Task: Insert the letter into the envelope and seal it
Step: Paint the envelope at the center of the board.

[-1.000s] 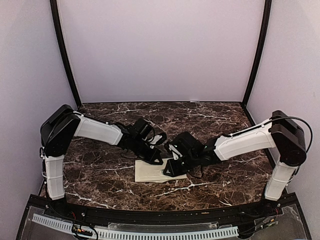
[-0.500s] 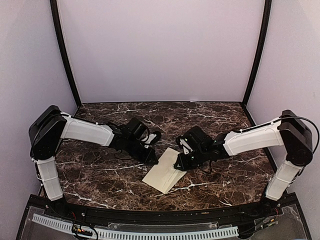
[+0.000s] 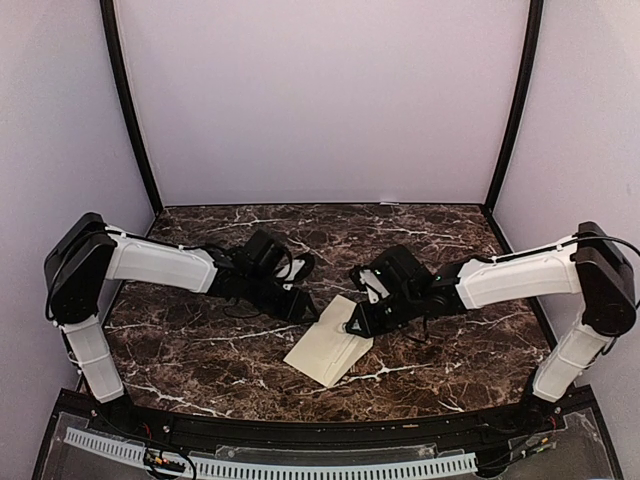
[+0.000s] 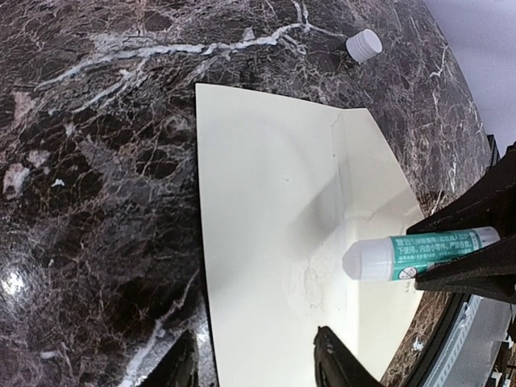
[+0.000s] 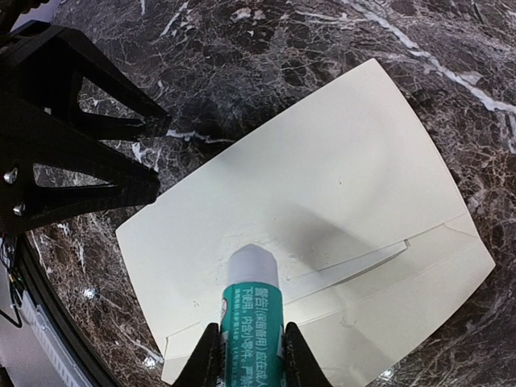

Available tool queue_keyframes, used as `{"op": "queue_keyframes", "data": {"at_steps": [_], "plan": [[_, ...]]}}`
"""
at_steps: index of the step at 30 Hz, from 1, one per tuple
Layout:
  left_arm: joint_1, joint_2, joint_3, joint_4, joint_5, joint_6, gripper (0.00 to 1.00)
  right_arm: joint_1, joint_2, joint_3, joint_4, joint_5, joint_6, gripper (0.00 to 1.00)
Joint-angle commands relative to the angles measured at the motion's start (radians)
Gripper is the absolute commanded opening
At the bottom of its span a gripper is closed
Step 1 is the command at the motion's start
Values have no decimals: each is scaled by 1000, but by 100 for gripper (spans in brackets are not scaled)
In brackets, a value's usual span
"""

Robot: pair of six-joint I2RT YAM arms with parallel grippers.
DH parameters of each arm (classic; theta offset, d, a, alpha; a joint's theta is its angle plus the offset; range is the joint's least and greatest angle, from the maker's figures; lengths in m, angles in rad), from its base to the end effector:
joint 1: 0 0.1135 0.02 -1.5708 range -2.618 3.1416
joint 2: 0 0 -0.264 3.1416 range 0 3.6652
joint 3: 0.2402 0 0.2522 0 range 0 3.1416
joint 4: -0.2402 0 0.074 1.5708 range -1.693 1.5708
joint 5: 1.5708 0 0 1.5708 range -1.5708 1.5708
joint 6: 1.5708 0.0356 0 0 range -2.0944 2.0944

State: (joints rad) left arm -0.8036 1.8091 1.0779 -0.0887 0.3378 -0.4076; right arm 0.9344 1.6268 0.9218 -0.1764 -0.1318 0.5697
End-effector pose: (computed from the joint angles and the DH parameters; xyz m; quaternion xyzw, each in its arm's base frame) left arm 0.2540 -0.2804 0.1725 0.2408 0.8871 -0.3344 0.2082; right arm 0.1922 0.2680 0.1797 -0.1922 0.9195 0.2756 0.2039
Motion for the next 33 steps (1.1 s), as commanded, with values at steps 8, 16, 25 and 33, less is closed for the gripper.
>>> {"op": "queue_keyframes", "data": {"at_steps": [8,16,25,33], "plan": [[-9,70,14,8,3,9,41,-7,48,-24,82,-34,16,5],[-33,112,55,-35,-70,47,39,-8,76,-29,106,-38,22,5],[-62,145,76,-59,-113,66,26,-8,101,-49,125,-66,37,5],[-74,160,79,-67,-135,66,18,-5,109,-72,160,-113,57,5]]}}
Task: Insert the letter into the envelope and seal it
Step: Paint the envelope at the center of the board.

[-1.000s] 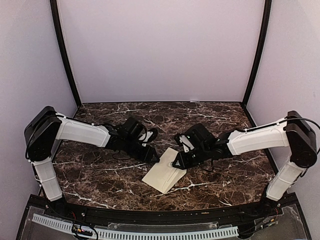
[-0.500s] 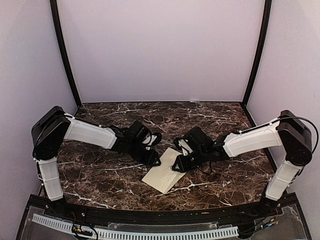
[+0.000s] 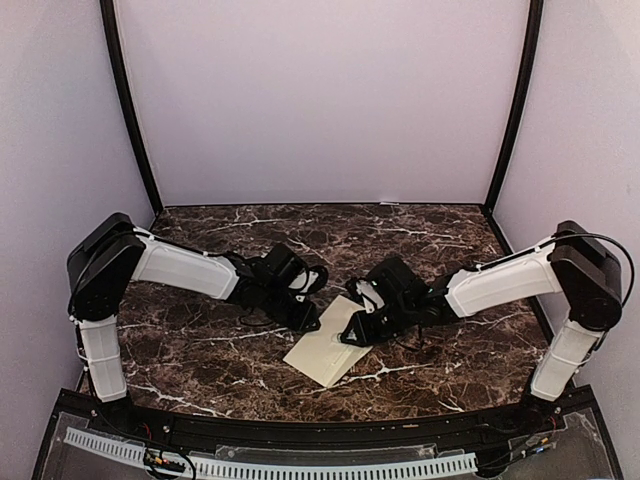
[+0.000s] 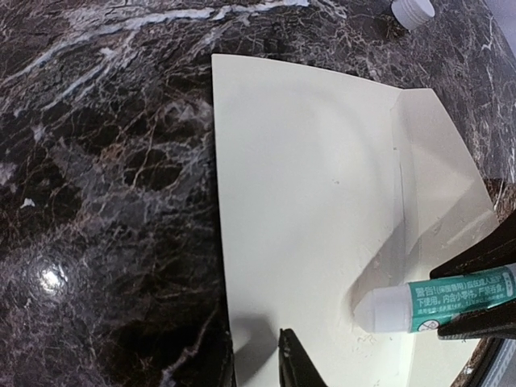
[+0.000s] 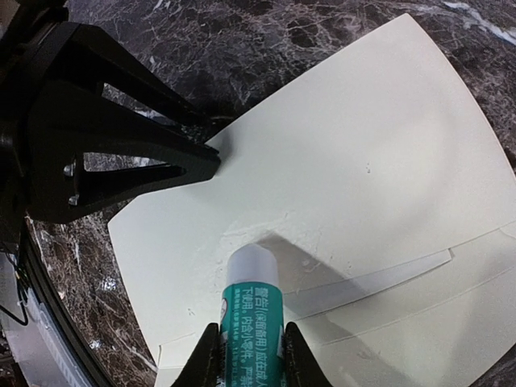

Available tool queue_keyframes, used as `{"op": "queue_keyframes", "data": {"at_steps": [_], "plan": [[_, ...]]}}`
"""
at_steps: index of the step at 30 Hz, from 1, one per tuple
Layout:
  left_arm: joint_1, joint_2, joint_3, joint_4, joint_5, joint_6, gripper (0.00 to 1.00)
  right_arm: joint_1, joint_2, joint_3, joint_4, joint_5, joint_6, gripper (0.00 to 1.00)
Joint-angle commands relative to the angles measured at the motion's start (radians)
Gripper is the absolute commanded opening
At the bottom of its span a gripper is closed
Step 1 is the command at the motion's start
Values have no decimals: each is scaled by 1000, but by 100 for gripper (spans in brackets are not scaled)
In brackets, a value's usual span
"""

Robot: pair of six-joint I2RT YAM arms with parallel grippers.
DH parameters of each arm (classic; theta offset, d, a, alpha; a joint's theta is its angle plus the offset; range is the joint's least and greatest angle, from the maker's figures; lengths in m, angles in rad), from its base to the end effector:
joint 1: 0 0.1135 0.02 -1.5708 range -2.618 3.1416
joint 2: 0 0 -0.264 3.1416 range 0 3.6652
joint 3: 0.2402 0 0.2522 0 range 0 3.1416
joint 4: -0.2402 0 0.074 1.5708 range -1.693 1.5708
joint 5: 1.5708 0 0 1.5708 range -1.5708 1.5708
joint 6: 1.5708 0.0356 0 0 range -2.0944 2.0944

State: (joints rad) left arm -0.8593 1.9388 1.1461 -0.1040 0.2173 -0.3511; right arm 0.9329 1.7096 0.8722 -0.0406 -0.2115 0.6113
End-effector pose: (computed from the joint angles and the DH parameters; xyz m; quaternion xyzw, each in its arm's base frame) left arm 0.2538 -0.3061 0.1425 0.2705 0.8990 -0.2712 0.2121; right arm 0.1932 0.2732 0.1494 -0.1851 0.9175 0.3067 0.1726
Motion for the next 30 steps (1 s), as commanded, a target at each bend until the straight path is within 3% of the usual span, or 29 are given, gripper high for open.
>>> {"op": "queue_keyframes", "data": {"at_steps": [1,17,22,26,30], "plan": [[-19,30,12,-54,-17,10,18,-2,29,-22,26,-41,14,5],[-27,-23,-1,-39,-92,0,16,11,45,-22,44,-30,45,5],[-27,-162,-46,-28,-158,-7,30,9,32,-35,45,-17,67,5],[-29,-225,-117,19,-63,-47,32,9,34,-36,45,-17,73,5],[-51,-240,-187,58,16,-67,24,9,42,-30,47,-25,74,5]]}}
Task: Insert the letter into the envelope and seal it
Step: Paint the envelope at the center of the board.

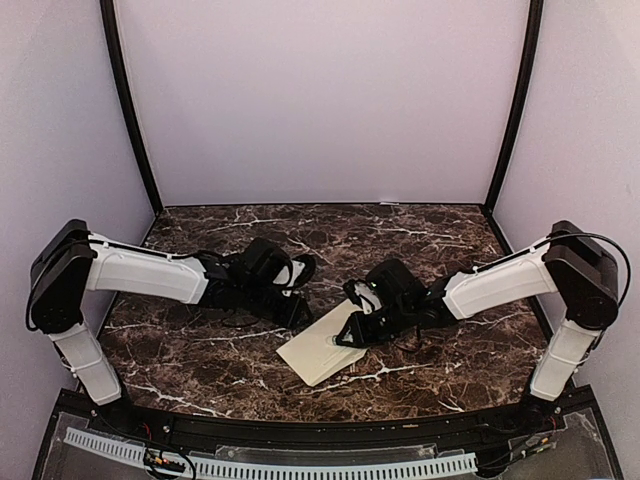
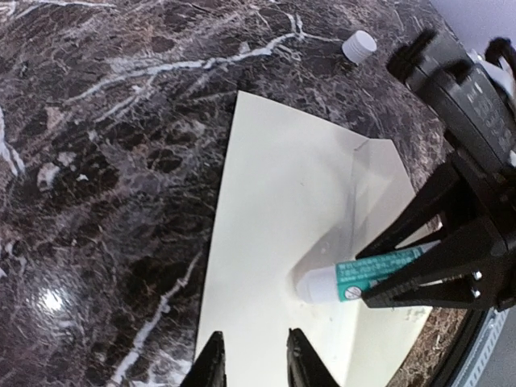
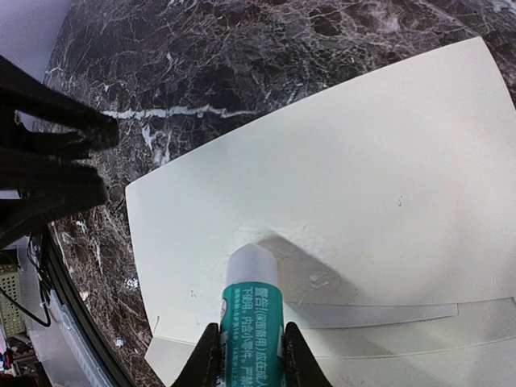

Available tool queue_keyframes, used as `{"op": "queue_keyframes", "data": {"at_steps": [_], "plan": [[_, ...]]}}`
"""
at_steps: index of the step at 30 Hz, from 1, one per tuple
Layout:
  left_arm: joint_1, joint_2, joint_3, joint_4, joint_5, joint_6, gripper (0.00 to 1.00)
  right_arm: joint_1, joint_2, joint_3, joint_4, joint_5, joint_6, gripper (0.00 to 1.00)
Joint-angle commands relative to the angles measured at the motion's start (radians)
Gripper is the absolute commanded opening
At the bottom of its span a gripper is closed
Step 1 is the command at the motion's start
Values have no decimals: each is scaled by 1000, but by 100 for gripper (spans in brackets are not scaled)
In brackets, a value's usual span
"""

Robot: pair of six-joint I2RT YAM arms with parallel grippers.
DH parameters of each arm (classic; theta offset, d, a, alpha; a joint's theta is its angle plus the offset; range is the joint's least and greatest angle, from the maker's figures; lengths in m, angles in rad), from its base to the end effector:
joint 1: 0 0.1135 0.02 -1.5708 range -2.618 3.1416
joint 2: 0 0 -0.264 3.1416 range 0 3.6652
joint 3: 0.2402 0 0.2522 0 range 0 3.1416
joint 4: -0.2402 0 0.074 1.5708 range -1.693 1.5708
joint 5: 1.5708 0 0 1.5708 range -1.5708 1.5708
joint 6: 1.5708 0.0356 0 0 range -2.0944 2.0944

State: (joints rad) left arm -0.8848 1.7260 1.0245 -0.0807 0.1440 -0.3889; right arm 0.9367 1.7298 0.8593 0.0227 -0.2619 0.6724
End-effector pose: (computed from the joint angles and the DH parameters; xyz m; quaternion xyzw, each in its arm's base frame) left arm 0.2267 -0.2850 0.1851 0.2528 0.8859 -0.2813 0.2686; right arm 0.1924 0.2772 0.1443 -0.1680 0.9132 0.3373 0.1552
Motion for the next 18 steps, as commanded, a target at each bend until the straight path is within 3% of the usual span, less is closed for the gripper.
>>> {"op": "queue_keyframes", "data": {"at_steps": [1,8,18], "plan": [[-29,-22,-80,40,100,-29,22,5,23,-17,-17,26,13,5],[-37,39,-109,77,179,-46,16,5,24,-19,-11,17,18,5],[-38,106,-131,63,155,-72,8,22,29,-9,-9,-25,-15,5]]}}
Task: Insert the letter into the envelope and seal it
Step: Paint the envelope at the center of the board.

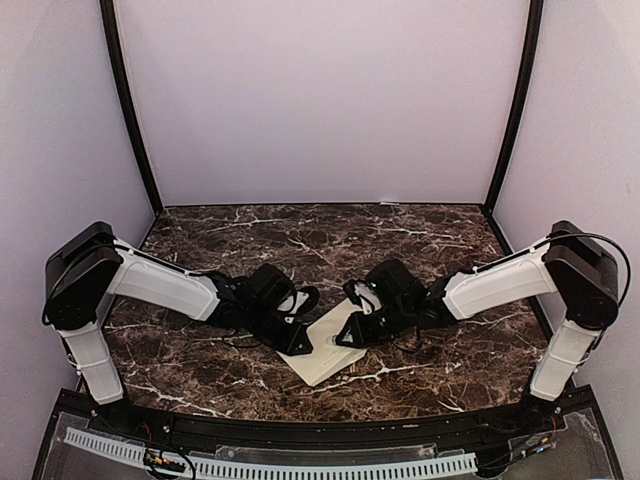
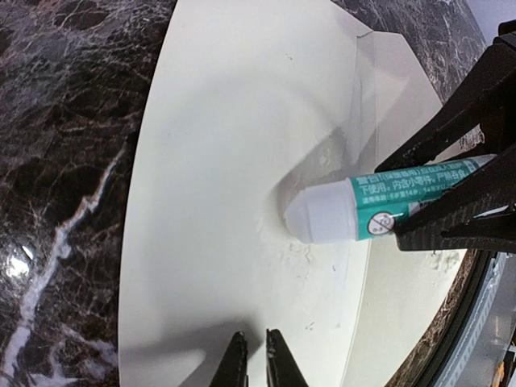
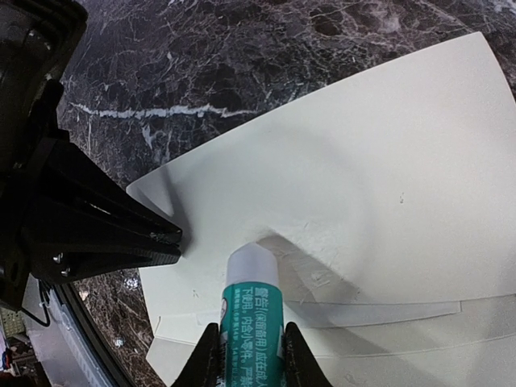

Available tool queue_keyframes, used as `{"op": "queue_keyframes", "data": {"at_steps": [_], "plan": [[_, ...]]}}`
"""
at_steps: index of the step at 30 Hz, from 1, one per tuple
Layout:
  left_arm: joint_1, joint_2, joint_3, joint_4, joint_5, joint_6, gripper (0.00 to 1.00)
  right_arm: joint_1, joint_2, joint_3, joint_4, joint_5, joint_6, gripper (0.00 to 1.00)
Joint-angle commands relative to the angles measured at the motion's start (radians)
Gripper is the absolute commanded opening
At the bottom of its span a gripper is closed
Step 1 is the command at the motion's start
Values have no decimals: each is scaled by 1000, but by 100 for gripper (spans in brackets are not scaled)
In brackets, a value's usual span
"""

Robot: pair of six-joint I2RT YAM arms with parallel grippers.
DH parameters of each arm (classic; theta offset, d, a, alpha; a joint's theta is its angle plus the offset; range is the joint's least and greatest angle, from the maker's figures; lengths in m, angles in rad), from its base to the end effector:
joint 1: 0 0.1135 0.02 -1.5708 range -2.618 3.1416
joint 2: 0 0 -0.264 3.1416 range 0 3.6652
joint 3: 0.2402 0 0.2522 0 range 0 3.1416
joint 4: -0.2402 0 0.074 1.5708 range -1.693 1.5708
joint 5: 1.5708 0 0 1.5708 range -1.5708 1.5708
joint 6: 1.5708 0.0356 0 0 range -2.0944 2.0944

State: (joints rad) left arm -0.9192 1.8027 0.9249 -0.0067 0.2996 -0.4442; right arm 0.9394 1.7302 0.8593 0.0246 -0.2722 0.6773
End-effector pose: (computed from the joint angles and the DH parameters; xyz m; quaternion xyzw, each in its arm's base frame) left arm 0.2050 -0.2861 0.1367 0.2679 0.8932 -0.3188 0.1698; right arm 0.1914 0.2780 0.1443 -0.1687 0.9122 0.3415 0.1508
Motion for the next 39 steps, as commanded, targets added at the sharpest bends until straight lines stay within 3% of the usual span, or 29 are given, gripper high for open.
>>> {"op": "queue_keyframes", "data": {"at_steps": [1,14,29,39], "plan": [[-4,30,-33,-14,-3,-17,8,22,30,-6,-13,-17,-22,5],[-3,26,-37,-46,-37,-1,7,37,27,20,-77,40,-3,5],[-3,7,-60,-78,-56,2,7,-72,-24,-31,-162,150,-15,5],[-2,3,-49,-79,-53,5,7,-73,-33,-48,-110,58,-53,5]]}}
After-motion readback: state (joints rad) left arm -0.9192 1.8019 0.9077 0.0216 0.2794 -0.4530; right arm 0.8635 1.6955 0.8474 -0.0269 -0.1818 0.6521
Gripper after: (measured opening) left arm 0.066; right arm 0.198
